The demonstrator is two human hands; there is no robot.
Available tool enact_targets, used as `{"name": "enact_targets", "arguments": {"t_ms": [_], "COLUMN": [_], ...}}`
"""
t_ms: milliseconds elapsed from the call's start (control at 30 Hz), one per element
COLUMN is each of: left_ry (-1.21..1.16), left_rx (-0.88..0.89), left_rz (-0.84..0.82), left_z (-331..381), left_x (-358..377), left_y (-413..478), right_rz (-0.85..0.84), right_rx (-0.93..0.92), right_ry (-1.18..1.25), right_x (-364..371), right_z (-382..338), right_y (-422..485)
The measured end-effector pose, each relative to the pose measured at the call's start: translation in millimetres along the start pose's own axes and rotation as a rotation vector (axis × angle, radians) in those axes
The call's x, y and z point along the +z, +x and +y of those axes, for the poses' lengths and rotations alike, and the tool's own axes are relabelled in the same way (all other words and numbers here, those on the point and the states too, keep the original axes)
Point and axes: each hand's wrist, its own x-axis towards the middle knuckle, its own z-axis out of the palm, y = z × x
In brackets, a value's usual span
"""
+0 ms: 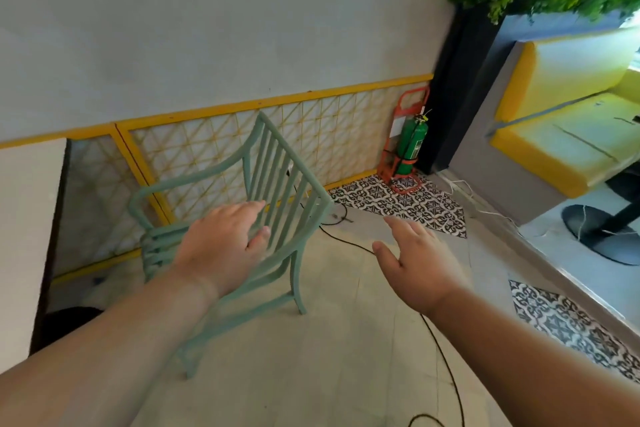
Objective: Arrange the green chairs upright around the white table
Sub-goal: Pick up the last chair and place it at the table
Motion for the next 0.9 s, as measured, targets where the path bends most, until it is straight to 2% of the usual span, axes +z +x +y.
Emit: {"name": "enact_targets", "arguments": {"t_ms": [267,500,900], "left_ry": [0.011,0.051,0.058], "left_rx": [-0.243,-0.434,-0.557], "left_rz": [0.016,0.017,0.018], "left_z": [67.2,45.7,15.4], "left_x": [22.9,24.6,31.4], "left_y": [60.5,88.1,208.4], "right_rz": [-0.078,-0.148,-0.182], "right_rx": [-0.184,-0.358,-0.578], "right_ry": [-0.081,-0.058,-0.106], "right_x": [-42.6,-31.1,-16.4], "right_z": [90.0,67.7,33.5], "right_y": [114.7,209.7,377.8]}}
